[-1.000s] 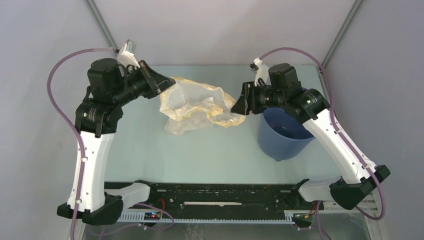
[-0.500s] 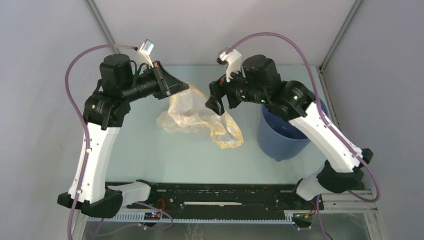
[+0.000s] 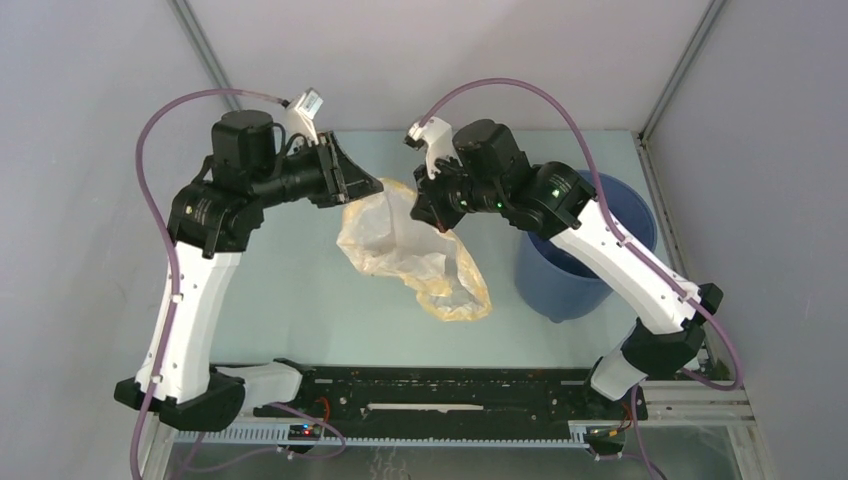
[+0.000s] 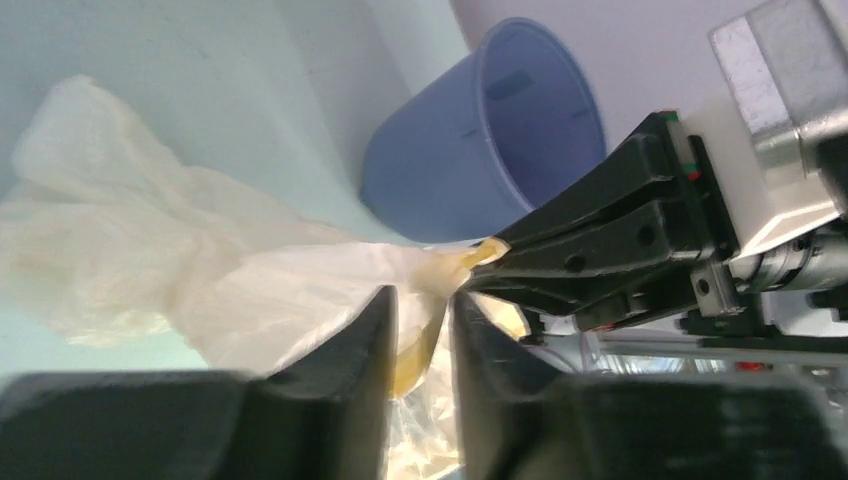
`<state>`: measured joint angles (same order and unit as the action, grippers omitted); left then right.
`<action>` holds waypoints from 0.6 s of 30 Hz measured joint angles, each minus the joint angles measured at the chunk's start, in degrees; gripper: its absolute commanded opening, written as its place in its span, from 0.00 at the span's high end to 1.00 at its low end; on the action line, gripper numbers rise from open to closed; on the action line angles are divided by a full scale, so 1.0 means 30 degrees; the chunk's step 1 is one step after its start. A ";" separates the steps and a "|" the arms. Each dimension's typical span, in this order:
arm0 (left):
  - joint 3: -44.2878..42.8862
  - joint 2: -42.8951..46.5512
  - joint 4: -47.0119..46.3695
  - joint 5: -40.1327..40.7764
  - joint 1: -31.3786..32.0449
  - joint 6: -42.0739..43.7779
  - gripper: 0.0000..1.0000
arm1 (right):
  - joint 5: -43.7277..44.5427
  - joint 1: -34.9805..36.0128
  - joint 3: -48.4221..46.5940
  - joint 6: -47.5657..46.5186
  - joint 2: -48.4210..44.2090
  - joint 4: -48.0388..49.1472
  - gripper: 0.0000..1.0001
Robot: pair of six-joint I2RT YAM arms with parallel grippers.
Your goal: Put the trash bags into the trash bin
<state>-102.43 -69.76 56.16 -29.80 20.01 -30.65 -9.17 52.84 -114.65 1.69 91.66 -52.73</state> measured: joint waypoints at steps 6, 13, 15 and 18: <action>-0.2834 -0.0656 0.1989 0.3774 0.0036 0.0153 0.04 | 0.3548 -0.0226 0.1647 0.4087 -0.0488 0.1588 1.00; -0.0663 0.2812 0.2463 1.0010 0.0036 -0.3621 0.09 | 0.7293 -0.1071 0.1741 0.9107 -0.0386 0.2455 1.00; 0.1399 0.4328 0.2310 1.0375 0.0036 -0.5027 0.08 | 0.8036 -0.1275 0.1042 1.0061 -0.0182 0.2616 1.00; 0.4721 0.6477 0.0903 0.8947 0.0036 -0.6732 0.04 | 0.8364 -0.2062 0.0138 1.2211 0.0160 0.2922 1.00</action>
<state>-88.27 -50.33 58.87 -2.96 20.12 -50.85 15.92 46.65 -114.24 38.33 92.14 -43.97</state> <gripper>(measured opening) 0.927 0.007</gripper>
